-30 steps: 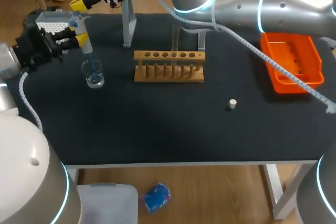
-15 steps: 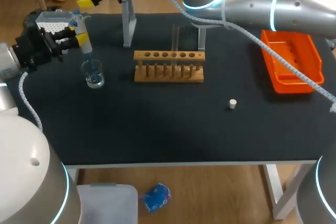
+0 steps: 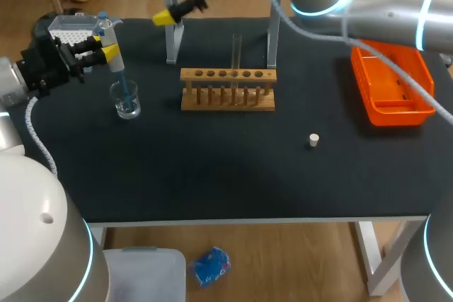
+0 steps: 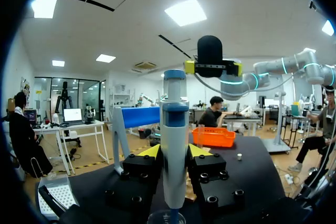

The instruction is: Invert the test tube, pick up the pipette, mount the tip to pipette, aspirate from beaker and dispense into the tube, eject the tip, return the pipette, and cap with the stopper.

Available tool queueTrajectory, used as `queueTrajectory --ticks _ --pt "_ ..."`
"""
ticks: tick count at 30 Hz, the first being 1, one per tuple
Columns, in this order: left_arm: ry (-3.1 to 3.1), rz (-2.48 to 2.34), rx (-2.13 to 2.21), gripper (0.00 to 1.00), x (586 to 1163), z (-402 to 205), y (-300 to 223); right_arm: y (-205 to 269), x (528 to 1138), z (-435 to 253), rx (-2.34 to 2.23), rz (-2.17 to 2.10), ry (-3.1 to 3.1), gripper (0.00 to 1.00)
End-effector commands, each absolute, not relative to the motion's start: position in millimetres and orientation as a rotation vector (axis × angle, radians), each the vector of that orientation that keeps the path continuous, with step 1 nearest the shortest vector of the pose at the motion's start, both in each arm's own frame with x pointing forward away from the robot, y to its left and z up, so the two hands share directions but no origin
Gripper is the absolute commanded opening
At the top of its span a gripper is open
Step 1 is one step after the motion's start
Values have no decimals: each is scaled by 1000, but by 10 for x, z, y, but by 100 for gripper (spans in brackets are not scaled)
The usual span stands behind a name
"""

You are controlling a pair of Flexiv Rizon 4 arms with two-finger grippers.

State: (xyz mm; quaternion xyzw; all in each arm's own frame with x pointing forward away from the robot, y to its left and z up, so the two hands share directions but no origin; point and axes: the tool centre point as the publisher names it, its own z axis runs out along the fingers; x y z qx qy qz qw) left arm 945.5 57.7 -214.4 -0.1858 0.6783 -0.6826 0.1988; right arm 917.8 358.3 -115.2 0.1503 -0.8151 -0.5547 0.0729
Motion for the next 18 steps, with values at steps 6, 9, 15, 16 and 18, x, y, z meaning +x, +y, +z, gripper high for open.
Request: queueTrajectory --ticks 6,9,15,16,18 --pt "1898 -1909 -521 0 9449 -2136 582 2797 9099 -1216 409 -1646 -2464 100" --pt "1898 -1909 -521 0 9449 -2136 582 2638 9124 -1249 394 -1626 -2479 100" --pt "1898 -1909 -521 0 9449 -2136 582 2349 9163 -1346 344 -1634 -2505 100" --pt "1898 -1909 -521 0 9449 -2136 582 2306 9167 -1360 341 -1639 -2505 100" --pt "1898 -1909 -521 0 9449 -2136 582 2224 9171 -1391 324 -1648 -2518 100"
